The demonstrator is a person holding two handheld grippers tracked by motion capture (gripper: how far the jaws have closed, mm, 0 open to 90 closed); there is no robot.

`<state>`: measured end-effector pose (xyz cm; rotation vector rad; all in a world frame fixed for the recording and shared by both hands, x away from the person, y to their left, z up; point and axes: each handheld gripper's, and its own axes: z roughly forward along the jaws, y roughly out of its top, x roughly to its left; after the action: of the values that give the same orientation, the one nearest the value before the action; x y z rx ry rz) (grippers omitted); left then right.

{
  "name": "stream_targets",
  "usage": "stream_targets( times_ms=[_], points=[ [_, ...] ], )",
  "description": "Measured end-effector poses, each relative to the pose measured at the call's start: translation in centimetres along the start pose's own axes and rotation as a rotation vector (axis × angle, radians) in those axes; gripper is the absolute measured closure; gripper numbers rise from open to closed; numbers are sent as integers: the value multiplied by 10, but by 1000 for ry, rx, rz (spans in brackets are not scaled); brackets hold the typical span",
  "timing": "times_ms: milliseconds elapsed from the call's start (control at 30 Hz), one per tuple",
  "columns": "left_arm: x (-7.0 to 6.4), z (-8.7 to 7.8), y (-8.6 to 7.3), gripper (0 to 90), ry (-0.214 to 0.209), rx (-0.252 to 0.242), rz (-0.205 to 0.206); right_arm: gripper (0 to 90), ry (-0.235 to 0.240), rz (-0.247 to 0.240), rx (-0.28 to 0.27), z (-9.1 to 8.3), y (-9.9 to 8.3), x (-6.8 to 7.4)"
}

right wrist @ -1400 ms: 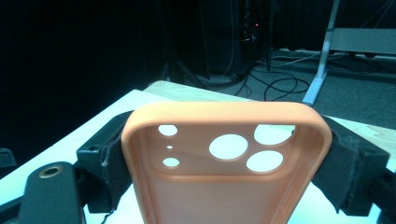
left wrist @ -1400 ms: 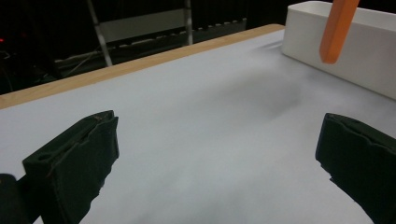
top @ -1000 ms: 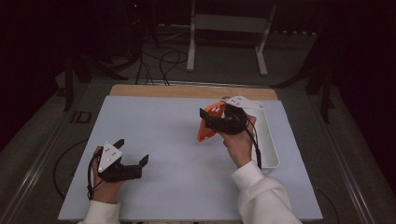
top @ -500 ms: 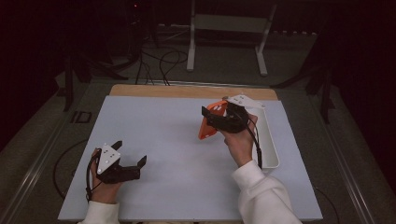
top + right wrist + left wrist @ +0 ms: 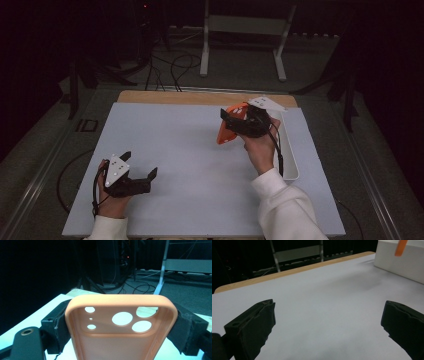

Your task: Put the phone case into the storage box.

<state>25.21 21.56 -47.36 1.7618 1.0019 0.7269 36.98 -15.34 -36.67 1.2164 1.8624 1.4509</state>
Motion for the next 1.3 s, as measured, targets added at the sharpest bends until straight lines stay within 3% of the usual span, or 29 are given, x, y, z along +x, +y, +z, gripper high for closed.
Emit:
stream_targets(
  times_ms=[400, 1300],
  points=[
    [0, 0, 0, 1, -2, -2, -3, 163, -29, -16, -11, -1, 9, -9],
    [-1, 0, 0, 1, -3, -1, 2, 162, -109, 11, -25, -5, 21, -38]
  ],
)
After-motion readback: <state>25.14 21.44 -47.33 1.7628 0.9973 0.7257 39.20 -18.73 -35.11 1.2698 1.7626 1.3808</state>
